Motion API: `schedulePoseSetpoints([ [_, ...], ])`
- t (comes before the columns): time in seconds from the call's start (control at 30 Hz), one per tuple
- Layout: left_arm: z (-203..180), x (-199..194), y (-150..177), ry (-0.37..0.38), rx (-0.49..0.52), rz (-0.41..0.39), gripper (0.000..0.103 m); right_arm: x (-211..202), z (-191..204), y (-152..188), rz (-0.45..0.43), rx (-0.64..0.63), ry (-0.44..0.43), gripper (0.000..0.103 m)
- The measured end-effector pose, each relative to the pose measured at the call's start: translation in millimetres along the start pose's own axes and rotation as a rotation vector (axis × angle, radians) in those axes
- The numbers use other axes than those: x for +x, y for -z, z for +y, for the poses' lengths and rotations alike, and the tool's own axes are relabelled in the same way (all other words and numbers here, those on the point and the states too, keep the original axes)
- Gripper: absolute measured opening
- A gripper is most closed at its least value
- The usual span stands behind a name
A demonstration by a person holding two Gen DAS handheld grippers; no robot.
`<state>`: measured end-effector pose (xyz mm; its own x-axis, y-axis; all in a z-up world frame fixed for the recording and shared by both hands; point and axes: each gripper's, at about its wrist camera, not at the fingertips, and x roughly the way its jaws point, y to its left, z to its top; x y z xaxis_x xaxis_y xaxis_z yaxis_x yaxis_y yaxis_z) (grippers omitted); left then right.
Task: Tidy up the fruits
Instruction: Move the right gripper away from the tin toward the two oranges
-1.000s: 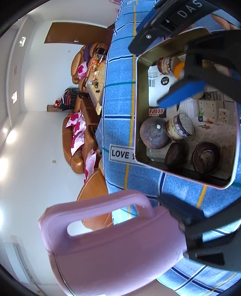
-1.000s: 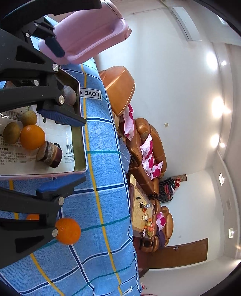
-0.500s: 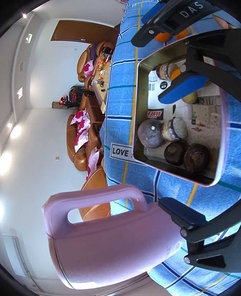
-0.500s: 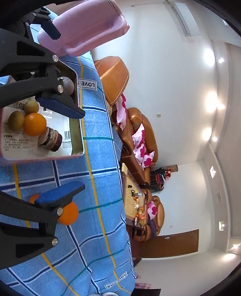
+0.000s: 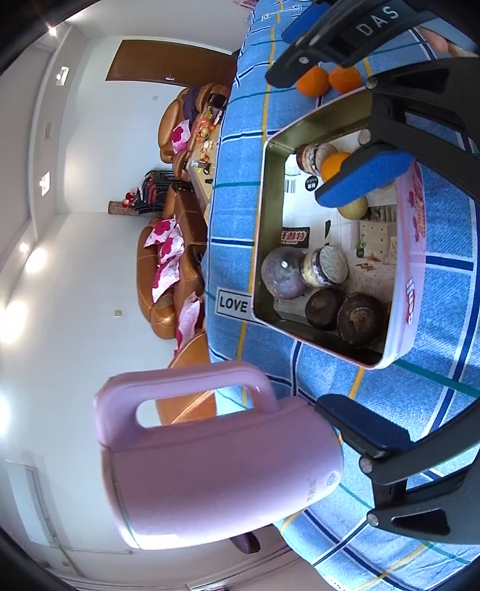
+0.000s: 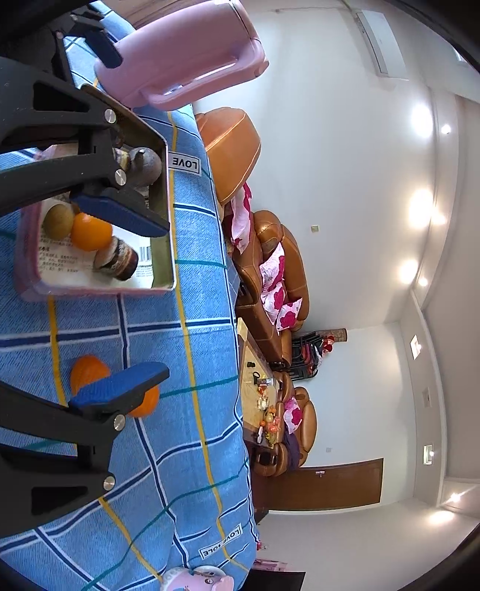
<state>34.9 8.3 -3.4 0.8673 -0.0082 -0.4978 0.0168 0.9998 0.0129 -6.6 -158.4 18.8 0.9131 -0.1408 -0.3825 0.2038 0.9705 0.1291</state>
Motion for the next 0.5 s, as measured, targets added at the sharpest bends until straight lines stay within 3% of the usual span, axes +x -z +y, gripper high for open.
schedulePoseSetpoints([
  [0.33, -7.7, -2.5, 5.9, 0.046, -0.013, 0.069, 0.103, -12.4, -46.5, 2.2, 0.046, 0.025, 0.025, 0.072],
  [0.5, -17.3, -13.6, 10.4, 0.052, 0.004, 0.045, 0.103, -18.1, -79.5, 2.2, 0.065, 0.072, 0.067, 0.071],
])
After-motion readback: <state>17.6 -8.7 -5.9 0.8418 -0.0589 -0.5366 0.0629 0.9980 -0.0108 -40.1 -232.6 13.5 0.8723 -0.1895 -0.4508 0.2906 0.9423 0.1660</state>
